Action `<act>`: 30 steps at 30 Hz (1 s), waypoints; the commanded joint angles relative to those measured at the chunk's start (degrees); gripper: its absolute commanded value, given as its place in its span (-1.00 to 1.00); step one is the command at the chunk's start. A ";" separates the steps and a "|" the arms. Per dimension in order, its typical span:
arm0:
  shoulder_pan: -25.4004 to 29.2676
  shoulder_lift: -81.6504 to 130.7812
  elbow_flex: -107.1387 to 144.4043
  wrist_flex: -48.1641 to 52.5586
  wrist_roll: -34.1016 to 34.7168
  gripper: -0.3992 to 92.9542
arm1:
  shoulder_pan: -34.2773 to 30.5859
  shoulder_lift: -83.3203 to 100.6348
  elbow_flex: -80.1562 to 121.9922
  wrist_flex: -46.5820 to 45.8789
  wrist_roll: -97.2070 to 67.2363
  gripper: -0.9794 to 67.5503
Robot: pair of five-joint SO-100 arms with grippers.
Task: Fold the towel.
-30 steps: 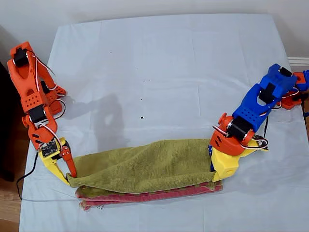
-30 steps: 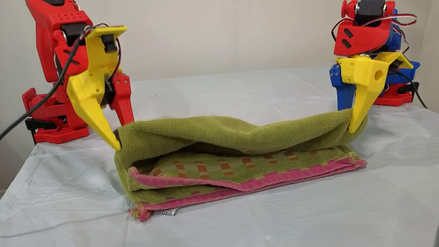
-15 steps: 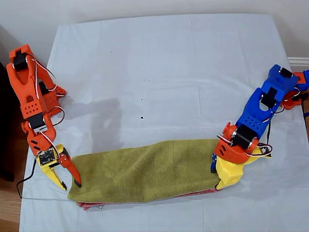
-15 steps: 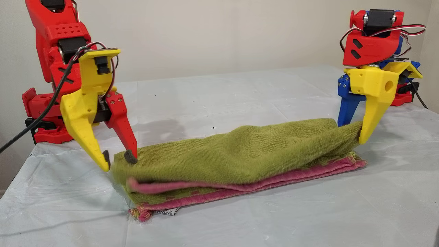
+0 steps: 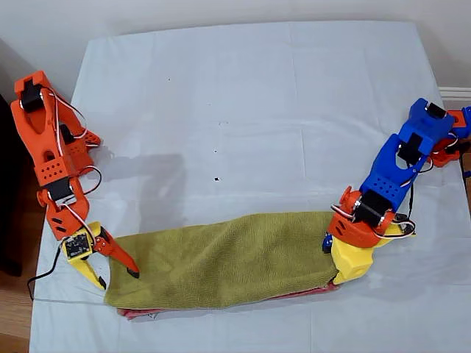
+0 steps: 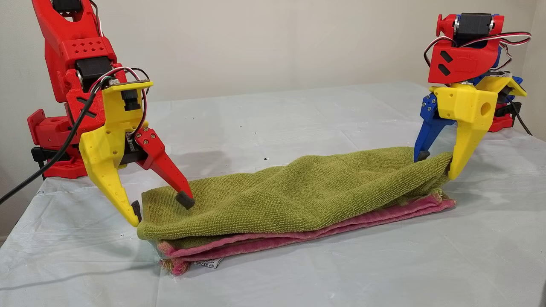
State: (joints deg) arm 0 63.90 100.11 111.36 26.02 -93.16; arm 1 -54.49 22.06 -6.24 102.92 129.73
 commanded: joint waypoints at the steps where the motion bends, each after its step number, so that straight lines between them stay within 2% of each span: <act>1: -1.41 5.45 -4.22 2.29 0.79 -0.06 | -1.41 12.92 -5.63 0.26 0.18 0.16; 4: -2.02 7.47 -3.08 2.99 0.79 -0.07 | -2.11 13.97 -5.63 0.26 0.53 0.16; 5: -2.37 8.53 -2.64 3.25 0.88 -0.21 | -2.20 14.68 -5.54 0.26 0.26 0.02; 6: -2.64 9.32 -2.20 3.25 1.14 -0.40 | -2.02 15.47 -5.27 0.26 -0.18 -0.30; 7: -2.99 10.02 -1.93 3.34 1.32 -0.61 | -1.85 16.61 -4.31 0.26 -0.26 -0.41; 10: -3.60 11.07 -1.67 3.96 1.58 -0.99 | -2.20 22.41 3.52 0.26 1.93 -0.90; 11: -3.69 11.43 -1.58 4.13 1.49 -0.99 | -2.72 24.08 5.89 0.26 3.25 -0.97; 15: -3.87 13.01 -1.85 5.98 3.78 -0.99 | -5.45 33.31 16.88 0.26 6.15 -0.97; 20: -4.66 13.97 -8.79 17.05 8.00 -0.99 | -5.19 49.31 33.49 0.26 -2.02 -0.97; 22: -4.92 14.77 -10.81 21.18 8.96 -0.99 | -2.99 54.84 39.20 0.18 -13.80 -0.97; 25: -5.54 16.08 -13.18 25.93 10.81 -0.99 | 3.60 59.41 41.57 0.18 -39.46 -0.97; 27: -6.15 16.88 -15.03 29.53 11.69 -0.99 | 10.02 61.61 36.21 0.00 -63.02 -0.97; 30: -6.86 17.75 -17.93 34.80 12.57 -0.99 | 14.15 61.52 24.52 0.18 -92.29 -0.97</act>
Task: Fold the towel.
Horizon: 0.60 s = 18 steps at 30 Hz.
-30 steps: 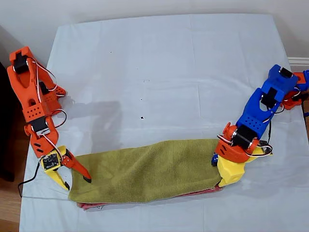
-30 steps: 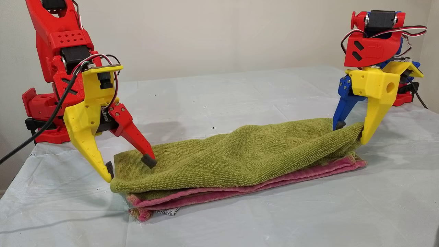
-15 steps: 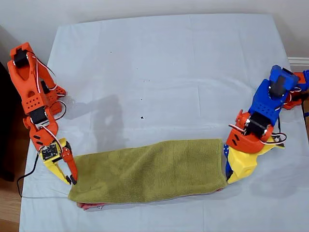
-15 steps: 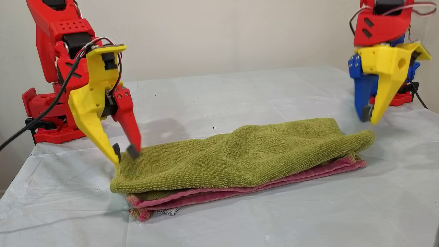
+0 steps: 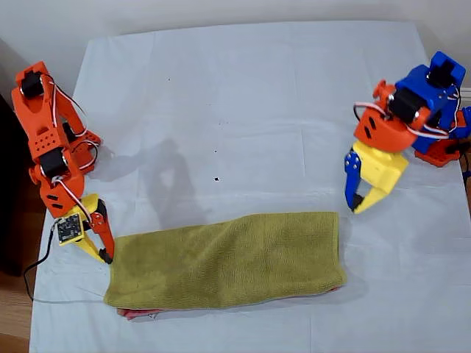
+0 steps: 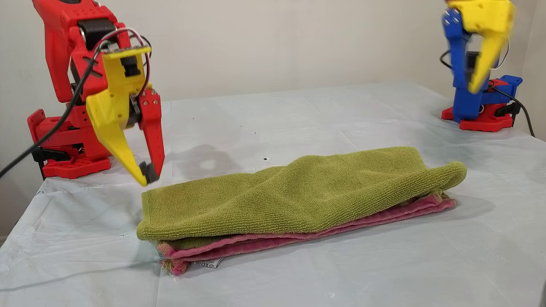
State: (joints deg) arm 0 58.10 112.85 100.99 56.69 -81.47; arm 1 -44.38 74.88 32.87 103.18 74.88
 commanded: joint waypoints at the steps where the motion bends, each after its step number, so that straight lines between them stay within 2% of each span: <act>1: -1.41 5.27 -8.79 6.06 1.49 -0.99 | 5.80 11.60 -12.57 -0.09 -44.03 -0.97; 3: -2.02 5.45 -12.39 11.16 2.99 -0.99 | 12.83 17.58 -7.29 -0.09 -54.67 -0.97; 6: -2.64 5.19 -15.47 15.56 4.04 -0.99 | 18.72 20.13 -4.04 -0.09 -62.14 -0.96; 10: -3.52 6.50 -14.50 16.26 4.31 -0.99 | 24.52 25.84 8.17 -0.62 -66.53 -0.96; 12: -3.78 7.21 -13.45 16.08 4.22 -0.99 | 26.89 33.75 20.92 -7.03 -67.06 -0.96; 16: -4.75 9.76 -10.81 15.47 4.04 -0.99 | 32.70 55.90 48.69 -27.25 -70.93 -0.97; 18: -5.10 11.43 -8.96 14.59 3.69 -0.99 | 35.95 69.52 67.59 -42.19 -73.56 -0.97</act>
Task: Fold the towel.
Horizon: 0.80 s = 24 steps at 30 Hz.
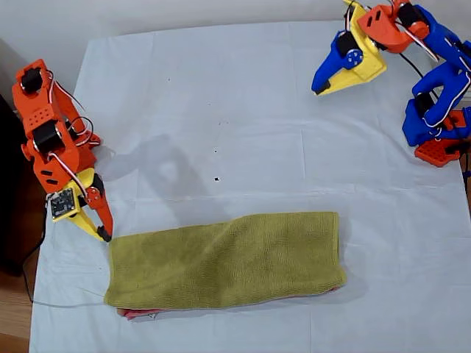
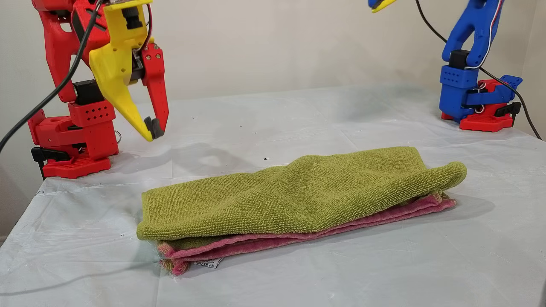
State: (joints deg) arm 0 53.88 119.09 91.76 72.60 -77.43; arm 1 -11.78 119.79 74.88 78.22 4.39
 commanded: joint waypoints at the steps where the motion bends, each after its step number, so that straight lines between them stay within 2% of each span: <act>1: -0.97 5.63 0.79 -1.41 -0.62 -0.99 | 4.13 28.56 31.90 -22.50 -5.01 -0.97; 4: -1.32 7.29 2.72 -1.49 -1.58 -0.99 | 5.10 32.34 42.54 -25.31 -9.93 -0.97; 9: -2.90 10.02 5.80 -3.08 -1.49 -0.99 | 5.19 38.76 62.31 -37.00 -13.10 -0.97; 17: -4.13 10.55 7.29 -4.57 -0.70 -0.99 | 5.54 41.31 87.10 -52.12 -7.03 -0.97; 20: -4.13 10.63 7.38 -5.01 -0.70 -0.99 | 5.19 43.24 93.16 -52.73 -4.83 -0.97; 24: -3.69 10.55 8.26 -6.06 -1.14 -0.99 | 4.48 54.40 99.76 -47.55 -2.90 -0.97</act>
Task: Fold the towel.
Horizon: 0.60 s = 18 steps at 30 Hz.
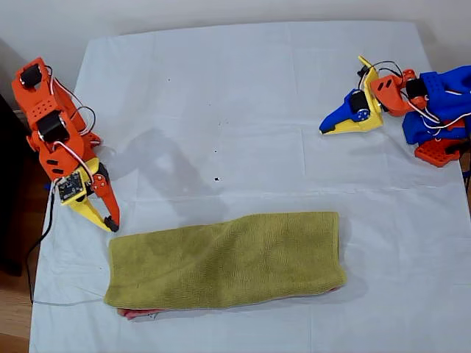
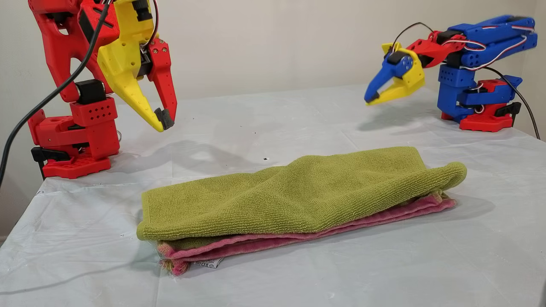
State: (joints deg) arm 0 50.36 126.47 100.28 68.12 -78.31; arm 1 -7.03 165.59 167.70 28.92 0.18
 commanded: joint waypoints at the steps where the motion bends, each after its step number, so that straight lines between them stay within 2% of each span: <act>1: -0.18 3.34 0.18 -2.20 -0.26 -0.99 | 0.35 13.45 9.23 4.66 2.81 -0.97; 3: -0.44 3.96 1.32 -3.69 0.09 -0.99 | 0.79 31.29 13.18 16.52 3.08 -0.97; 4: -0.62 4.31 1.85 -4.13 0.18 -0.99 | 0.79 32.70 12.92 19.78 3.08 -0.97; 9: -0.88 4.22 2.72 -5.98 0.70 -0.99 | 4.75 32.61 12.13 22.59 5.71 -0.97; 13: -0.09 3.60 2.99 -7.21 0.62 -0.99 | 10.02 32.52 11.78 24.61 15.56 -0.97; 15: 0.35 3.52 3.25 -7.73 0.35 -0.99 | 8.00 32.52 11.87 23.55 14.24 -0.97; 18: 1.14 3.52 3.69 -8.44 0.00 -0.99 | 9.40 32.52 10.81 27.16 14.24 -0.97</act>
State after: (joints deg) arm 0 50.62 127.97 104.94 61.08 -77.78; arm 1 1.41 186.06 168.05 53.88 13.89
